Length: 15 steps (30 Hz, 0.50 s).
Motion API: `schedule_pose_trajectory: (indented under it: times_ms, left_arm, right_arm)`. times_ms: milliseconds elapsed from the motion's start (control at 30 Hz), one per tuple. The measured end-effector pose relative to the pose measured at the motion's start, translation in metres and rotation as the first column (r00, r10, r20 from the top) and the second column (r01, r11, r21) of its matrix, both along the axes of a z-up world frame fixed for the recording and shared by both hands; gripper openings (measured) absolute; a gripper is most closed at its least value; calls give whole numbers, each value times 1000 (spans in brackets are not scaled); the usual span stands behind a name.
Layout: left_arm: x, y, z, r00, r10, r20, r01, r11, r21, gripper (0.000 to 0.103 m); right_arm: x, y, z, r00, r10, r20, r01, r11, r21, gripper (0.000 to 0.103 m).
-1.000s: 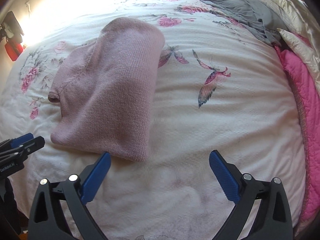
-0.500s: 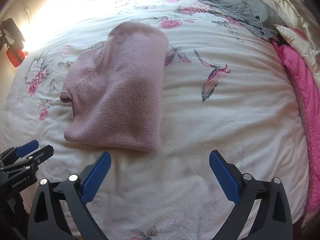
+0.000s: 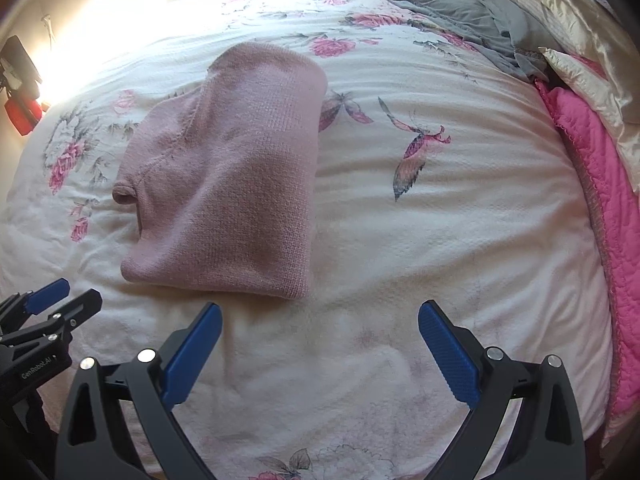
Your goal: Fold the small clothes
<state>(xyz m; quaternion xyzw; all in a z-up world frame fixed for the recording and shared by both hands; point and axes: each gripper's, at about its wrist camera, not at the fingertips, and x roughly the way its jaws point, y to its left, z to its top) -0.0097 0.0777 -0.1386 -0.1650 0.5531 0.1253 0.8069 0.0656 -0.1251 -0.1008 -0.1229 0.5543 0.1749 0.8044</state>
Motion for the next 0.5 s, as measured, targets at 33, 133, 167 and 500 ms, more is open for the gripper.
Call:
schedule_pose_trajectory:
  times_ms: [33, 133, 167, 500]
  left_arm:
    - [1, 0, 0, 1000, -1, -1, 1, 1000, 0, 69]
    - [3, 0, -2, 1000, -1, -2, 1, 1000, -3, 69]
    - [3, 0, -2, 1000, -2, -2, 2, 1000, -3, 69]
    - [6, -2, -3, 1000, -2, -7, 2, 1000, -6, 69]
  right_arm:
    - [1, 0, 0, 1000, -1, 2, 1, 1000, 0, 99]
    - [2, -1, 0, 1000, -10, 12, 10, 1000, -6, 99]
    - [2, -1, 0, 1000, -13, 12, 13, 1000, -5, 99]
    - [5, -3, -3, 1000, -12, 1, 12, 1000, -5, 99]
